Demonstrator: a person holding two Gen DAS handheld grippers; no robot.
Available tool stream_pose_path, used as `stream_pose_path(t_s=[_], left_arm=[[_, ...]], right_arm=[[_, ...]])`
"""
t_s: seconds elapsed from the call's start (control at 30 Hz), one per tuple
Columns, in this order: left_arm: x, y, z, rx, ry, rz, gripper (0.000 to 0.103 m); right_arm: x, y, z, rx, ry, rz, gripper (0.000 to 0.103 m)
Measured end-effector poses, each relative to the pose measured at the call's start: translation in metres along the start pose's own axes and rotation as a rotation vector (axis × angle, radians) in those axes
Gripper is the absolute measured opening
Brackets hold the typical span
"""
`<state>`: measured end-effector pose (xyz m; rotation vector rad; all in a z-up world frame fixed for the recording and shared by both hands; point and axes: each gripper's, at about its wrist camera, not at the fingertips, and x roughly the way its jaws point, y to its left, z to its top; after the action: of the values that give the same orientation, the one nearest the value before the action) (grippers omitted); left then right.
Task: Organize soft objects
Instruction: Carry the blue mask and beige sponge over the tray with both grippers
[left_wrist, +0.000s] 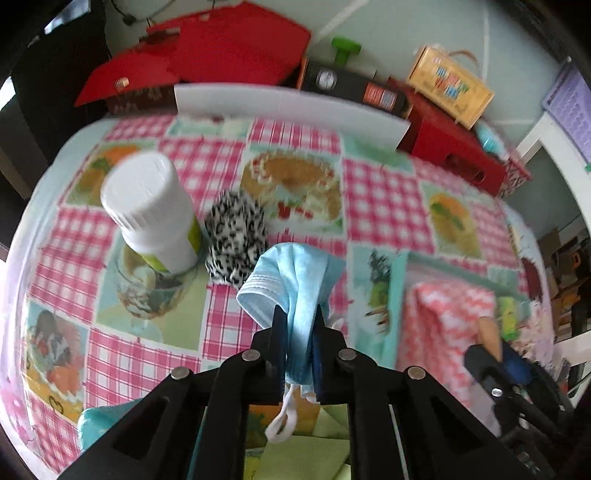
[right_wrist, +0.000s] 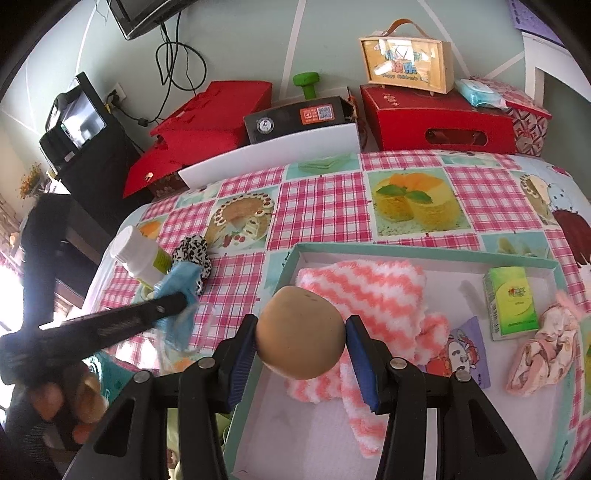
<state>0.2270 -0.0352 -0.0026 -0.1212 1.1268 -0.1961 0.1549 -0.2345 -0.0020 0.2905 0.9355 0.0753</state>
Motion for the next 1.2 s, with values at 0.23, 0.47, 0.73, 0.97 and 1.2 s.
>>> stream_pose_path(t_s=[0.23, 0.47, 0.73, 0.97, 1.2], left_arm=[[-0.051, -0.019, 0.001, 0.022, -0.125, -0.058, 0.011], [-0.07, -0.05, -0.005, 0.109, -0.158, -0.112, 0.011], [-0.059, -0.096, -0.023, 0.234, -0.1, -0.15, 0.011], [-0.041, -0.129, -0.046, 0.323, -0.03, -0.156, 0.011], [-0.019, -0.151, -0.072, 0.392, 0.05, -0.156, 0.012]], right_arm=[[-0.024, -0.015, 0.008, 0.025, -0.068, -0.046, 0.051], [-0.048, -0.049, 0.014, 0.108, -0.115, -0.131, 0.051], [-0.067, -0.095, 0.009, 0.228, -0.128, -0.255, 0.051], [-0.073, -0.115, -0.005, 0.28, -0.104, -0.297, 0.051], [-0.062, -0.12, -0.021, 0.283, -0.034, -0.34, 0.052]])
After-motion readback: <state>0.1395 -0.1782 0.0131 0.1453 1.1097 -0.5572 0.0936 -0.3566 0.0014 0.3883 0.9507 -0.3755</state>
